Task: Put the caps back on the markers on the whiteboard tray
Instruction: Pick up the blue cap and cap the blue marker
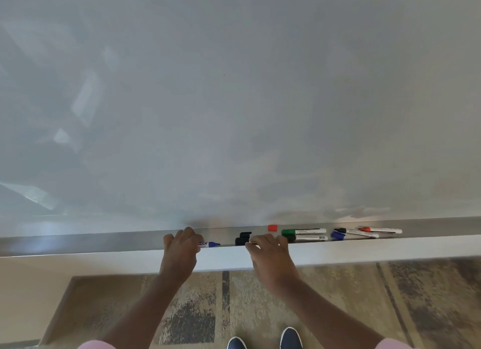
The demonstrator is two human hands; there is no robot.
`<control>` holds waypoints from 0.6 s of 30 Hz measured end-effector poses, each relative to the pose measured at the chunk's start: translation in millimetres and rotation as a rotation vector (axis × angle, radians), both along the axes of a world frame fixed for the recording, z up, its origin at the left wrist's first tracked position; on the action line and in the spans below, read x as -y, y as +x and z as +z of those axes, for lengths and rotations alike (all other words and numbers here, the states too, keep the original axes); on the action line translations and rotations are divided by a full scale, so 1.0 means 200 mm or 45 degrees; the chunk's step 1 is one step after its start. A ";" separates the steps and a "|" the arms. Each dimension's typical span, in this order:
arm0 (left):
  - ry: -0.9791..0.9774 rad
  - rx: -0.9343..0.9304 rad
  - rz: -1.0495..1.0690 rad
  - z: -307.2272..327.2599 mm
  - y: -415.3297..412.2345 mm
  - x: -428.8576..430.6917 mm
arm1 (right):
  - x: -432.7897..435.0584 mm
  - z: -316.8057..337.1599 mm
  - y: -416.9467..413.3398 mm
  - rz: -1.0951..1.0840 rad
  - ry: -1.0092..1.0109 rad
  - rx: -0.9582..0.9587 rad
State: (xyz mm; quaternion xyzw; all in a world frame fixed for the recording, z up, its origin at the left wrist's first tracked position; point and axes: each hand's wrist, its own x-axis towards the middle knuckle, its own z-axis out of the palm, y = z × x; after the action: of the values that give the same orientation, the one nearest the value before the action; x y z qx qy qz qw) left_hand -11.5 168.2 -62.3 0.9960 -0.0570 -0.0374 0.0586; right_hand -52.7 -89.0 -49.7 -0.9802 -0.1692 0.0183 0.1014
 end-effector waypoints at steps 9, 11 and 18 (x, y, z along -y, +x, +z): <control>-0.952 -0.132 0.297 0.17 -0.04 0.25 | -0.03 0.07 -0.09 -0.221 0.623 -0.010; -1.262 -0.274 0.339 0.22 -0.06 0.37 | -0.02 0.10 -0.10 -0.292 0.725 -0.117; -1.855 -0.582 0.339 0.34 -0.12 0.82 | 0.21 0.20 -0.13 -0.479 1.032 -0.104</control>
State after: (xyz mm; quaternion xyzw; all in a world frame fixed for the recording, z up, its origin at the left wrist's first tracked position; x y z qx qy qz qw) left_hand -36.3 5.1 5.3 0.6722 0.0665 -0.1879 0.7131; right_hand -78.9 -131.8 -10.1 -0.8735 0.0228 -0.0295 0.4854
